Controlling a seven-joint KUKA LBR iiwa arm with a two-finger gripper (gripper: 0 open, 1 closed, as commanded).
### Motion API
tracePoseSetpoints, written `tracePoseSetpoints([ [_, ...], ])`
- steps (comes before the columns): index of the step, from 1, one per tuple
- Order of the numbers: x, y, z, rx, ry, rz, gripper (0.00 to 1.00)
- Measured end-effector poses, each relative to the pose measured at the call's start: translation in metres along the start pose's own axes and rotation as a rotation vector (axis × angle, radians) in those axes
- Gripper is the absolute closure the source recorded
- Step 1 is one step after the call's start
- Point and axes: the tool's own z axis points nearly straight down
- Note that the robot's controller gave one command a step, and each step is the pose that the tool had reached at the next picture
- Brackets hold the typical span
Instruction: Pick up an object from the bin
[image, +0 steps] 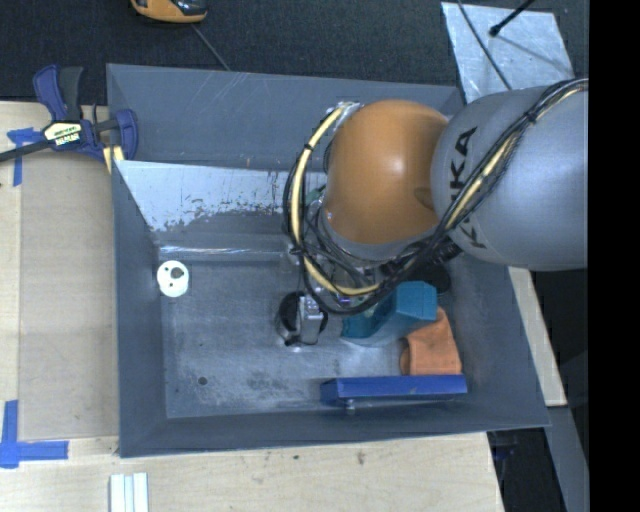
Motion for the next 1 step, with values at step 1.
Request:
tracePoseSetpoints([
  [1,-0.0016,-0.0006,-0.0049,-0.001,-0.008,0.002,0.0],
])
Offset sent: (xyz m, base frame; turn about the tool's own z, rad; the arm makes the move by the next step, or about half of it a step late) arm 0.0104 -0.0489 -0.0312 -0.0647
